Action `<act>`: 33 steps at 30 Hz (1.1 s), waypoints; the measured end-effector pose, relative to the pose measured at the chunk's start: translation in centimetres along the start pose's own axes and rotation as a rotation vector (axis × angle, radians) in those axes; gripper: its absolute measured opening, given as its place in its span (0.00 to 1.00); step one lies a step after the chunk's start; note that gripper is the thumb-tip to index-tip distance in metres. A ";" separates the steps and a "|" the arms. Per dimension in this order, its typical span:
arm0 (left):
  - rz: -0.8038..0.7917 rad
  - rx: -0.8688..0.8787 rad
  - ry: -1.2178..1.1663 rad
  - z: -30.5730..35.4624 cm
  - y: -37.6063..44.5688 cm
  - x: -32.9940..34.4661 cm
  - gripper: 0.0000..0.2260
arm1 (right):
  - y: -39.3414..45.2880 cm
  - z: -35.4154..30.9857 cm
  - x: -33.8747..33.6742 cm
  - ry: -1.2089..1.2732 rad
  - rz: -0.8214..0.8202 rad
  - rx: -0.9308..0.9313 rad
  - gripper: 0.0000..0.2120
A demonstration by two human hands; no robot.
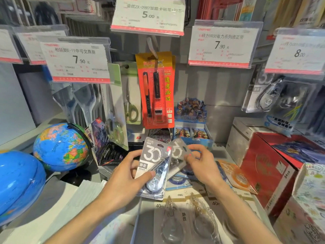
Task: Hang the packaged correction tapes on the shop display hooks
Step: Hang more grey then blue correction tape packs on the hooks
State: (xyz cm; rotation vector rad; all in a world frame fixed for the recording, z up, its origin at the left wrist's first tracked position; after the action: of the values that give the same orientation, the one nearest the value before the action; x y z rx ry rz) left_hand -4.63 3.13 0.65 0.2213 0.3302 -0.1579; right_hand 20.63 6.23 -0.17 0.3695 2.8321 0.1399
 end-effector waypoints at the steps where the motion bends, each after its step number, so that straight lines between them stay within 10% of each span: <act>1: 0.004 -0.001 0.000 0.0 0.0 0.0 0.28 | -0.1 -0.2 -0.8 0.041 0.043 -0.007 0.09; 8: -0.017 -0.023 -0.015 0.3 0.7 1.5 0.25 | -1.5 -0.5 -7.3 0.185 0.281 -0.082 0.09; 25: -0.136 -0.090 -0.200 0.7 1.4 5.2 0.27 | -3.2 -2.2 -3.3 0.254 0.053 -0.019 0.03; 33: -0.069 -0.049 -0.273 1.1 1.4 4.2 0.33 | -6.2 -0.7 -2.4 0.225 -0.258 0.103 0.20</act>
State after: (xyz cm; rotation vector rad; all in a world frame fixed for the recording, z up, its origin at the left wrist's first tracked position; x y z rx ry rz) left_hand -0.06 3.76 0.49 0.1377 0.0699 -0.2450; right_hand 21.16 -0.38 0.32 0.0053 3.0851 -0.0197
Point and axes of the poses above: each hand's wrist, its own y-axis towards the middle knuckle, its own x-axis out of the palm, z = x × y, the point moved 5 cm from there along y, towards the middle knuckle, and after that the axes turned 2 degrees about y, right-handed, at the moved point
